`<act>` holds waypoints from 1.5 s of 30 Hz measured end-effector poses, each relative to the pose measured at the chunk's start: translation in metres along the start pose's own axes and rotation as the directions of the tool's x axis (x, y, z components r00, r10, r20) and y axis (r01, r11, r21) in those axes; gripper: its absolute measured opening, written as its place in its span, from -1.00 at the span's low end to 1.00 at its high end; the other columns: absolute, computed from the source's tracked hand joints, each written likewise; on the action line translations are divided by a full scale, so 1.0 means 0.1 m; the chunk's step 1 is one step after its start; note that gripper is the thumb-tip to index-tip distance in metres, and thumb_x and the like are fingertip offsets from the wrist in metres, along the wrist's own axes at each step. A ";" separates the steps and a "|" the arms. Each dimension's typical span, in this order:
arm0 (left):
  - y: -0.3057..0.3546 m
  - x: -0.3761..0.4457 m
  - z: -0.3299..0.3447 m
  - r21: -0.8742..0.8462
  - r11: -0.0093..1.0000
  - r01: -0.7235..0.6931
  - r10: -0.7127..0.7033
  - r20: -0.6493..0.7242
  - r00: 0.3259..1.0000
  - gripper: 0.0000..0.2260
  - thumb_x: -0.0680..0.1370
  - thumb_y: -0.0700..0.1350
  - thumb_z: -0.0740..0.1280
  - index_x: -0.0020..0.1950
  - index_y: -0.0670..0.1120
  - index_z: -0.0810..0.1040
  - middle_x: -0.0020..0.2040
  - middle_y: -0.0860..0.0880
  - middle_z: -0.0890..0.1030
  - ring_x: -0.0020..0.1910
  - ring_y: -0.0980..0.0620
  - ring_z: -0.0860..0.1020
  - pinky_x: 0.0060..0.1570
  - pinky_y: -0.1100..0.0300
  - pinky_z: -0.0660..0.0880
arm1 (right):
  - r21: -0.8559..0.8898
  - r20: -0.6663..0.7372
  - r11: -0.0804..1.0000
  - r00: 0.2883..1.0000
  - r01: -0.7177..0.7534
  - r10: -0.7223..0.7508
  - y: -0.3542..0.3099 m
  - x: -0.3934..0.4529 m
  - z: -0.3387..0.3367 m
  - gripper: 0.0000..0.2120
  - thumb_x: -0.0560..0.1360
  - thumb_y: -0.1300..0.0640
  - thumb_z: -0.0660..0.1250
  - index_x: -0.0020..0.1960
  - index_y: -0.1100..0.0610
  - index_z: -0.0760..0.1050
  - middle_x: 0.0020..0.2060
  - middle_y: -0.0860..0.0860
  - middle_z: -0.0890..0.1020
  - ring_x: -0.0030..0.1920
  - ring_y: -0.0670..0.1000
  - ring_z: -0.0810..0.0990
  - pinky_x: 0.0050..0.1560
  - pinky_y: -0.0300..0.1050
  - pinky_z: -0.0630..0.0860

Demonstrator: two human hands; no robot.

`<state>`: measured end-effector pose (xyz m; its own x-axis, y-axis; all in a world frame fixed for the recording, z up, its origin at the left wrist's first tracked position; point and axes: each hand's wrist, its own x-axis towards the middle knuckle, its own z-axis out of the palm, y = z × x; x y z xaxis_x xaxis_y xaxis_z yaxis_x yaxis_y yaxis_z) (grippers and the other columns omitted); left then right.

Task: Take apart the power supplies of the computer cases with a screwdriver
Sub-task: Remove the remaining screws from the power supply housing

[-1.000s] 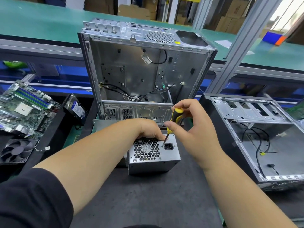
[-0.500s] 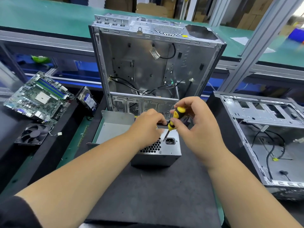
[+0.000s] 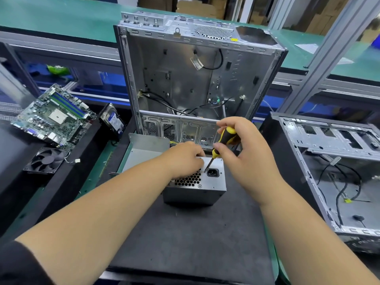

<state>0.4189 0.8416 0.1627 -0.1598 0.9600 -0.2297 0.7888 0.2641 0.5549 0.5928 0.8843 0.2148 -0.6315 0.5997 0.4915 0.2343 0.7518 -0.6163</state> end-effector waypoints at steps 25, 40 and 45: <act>-0.02 0.60 -0.15 -0.222 0.931 0.288 -0.141 0.510 0.849 -0.74 0.53 0.02 0.40 0.05 -0.16 0.57 0.05 -0.17 0.56 0.07 -0.08 0.53 -0.02 0.08 0.36 | -0.055 -0.109 0.998 0.993 -0.042 0.036 0.01 -0.05 0.03 -0.62 0.45 0.17 0.51 0.20 0.01 0.48 -0.05 -0.09 0.46 -0.04 -0.04 0.49 0.01 -0.22 0.46; -0.05 0.59 -0.15 -0.254 0.919 0.300 -0.124 0.538 0.834 -0.66 0.49 0.07 0.43 0.13 -0.14 0.63 0.20 -0.12 0.64 0.25 -0.12 0.55 0.31 -0.04 0.43 | -0.036 -0.097 0.994 0.990 -0.104 0.100 0.00 -0.02 0.09 -0.58 0.48 0.25 0.47 0.26 0.01 0.44 -0.05 -0.12 0.50 0.02 -0.07 0.50 0.04 -0.37 0.44; -0.06 0.60 -0.18 -0.240 0.918 0.316 -0.142 0.544 0.827 -0.70 0.52 0.08 0.42 0.05 -0.15 0.66 0.15 -0.14 0.65 0.21 -0.17 0.58 0.34 -0.12 0.43 | 0.097 -0.054 0.985 0.987 -0.146 0.151 -0.04 0.00 0.09 -0.46 0.45 0.37 0.30 0.29 -0.10 0.37 0.07 -0.13 0.52 0.12 -0.02 0.59 0.08 -0.02 0.59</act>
<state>0.3944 0.8990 0.1600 0.0787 0.7058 -0.7040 0.5317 0.5676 0.6286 0.5854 0.8787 0.2119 -0.5482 0.7203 0.4249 0.2506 0.6262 -0.7383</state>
